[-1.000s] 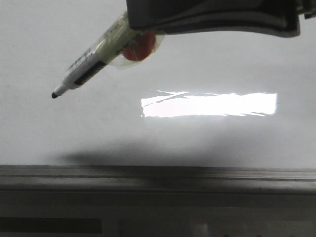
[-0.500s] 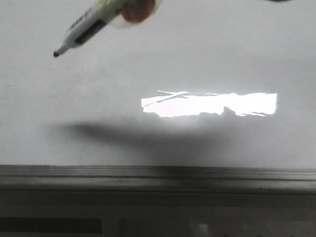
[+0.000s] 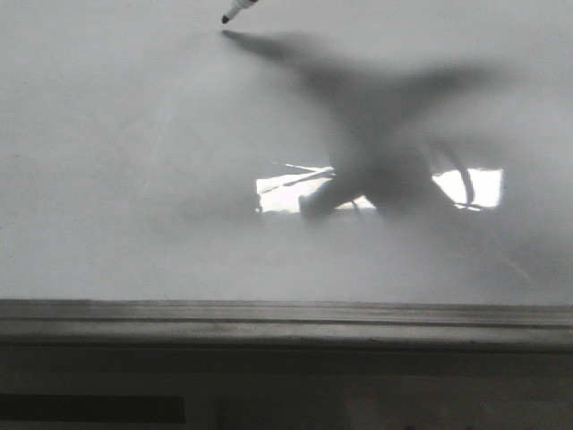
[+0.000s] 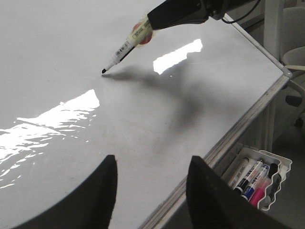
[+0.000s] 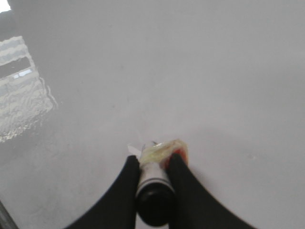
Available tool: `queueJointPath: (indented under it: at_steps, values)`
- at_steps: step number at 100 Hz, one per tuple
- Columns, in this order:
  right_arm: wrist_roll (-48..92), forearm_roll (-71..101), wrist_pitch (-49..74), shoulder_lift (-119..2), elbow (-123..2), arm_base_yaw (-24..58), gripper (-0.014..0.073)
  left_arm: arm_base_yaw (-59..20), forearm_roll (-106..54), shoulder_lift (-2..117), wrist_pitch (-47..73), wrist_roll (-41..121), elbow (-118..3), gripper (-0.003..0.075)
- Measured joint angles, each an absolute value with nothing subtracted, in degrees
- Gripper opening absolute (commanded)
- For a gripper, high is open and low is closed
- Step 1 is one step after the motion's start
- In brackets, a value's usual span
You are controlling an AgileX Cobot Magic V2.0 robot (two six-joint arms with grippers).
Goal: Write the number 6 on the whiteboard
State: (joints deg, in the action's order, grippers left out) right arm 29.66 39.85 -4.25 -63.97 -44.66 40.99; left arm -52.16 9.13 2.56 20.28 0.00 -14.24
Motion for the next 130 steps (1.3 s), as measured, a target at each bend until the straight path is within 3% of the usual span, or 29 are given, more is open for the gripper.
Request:
queueJointPath:
  at_steps: [38, 70, 130]
  values:
    - [29.55, 40.38, 10.02, -66.91, -44.2, 43.02, -0.0062, -52.16, 9.21, 2.56, 20.24, 0.0, -14.24, 0.0185]
    - [29.65, 37.99, 10.64, -65.15, -44.85, 42.01, -0.0062, -52.16, 9.21, 2.56, 20.11, 0.0, -14.24, 0.0133]
    - [31.27, 36.81, 15.47, -67.64, -49.58, 47.02, -0.0062, -52.16, 8.64, 2.56, 18.86, 0.0, -14.24, 0.0132]
